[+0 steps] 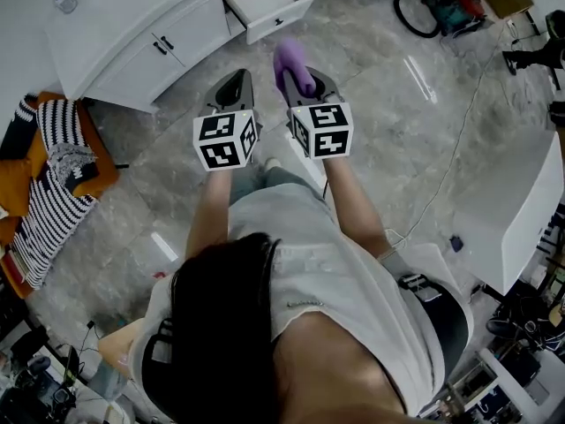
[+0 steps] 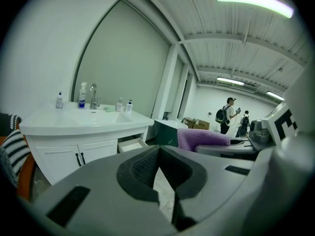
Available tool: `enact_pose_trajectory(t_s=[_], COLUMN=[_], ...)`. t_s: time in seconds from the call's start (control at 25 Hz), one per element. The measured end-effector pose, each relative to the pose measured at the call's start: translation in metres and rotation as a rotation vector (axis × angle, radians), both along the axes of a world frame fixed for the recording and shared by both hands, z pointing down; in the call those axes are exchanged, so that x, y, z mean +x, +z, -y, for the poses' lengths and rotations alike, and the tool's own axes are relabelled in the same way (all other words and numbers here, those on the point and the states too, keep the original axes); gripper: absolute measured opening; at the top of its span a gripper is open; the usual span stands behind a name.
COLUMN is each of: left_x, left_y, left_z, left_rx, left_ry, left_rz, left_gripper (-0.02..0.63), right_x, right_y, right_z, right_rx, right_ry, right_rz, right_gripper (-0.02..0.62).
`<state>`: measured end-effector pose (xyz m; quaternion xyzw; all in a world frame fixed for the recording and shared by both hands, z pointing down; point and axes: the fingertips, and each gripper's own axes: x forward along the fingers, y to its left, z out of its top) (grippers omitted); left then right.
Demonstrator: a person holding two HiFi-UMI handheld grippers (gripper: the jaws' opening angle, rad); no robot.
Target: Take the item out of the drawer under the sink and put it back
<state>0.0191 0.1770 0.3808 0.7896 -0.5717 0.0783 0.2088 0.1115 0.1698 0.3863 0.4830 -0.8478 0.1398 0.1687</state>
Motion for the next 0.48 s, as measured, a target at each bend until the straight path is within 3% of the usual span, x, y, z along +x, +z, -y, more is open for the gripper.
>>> enact_pose_trajectory(t_s=[0.48], left_x=[0.010], left_y=[0.009], left_z=[0.010], left_rx=[-0.011], left_ry=[0.007], left_rz=[0.009], left_gripper=[0.002], right_x=[0.006], right_y=[0.013], right_z=[0.005], right_rx=[-0.024], right_ry=[-0.006], right_rz=[0.002], right_gripper=[0.054])
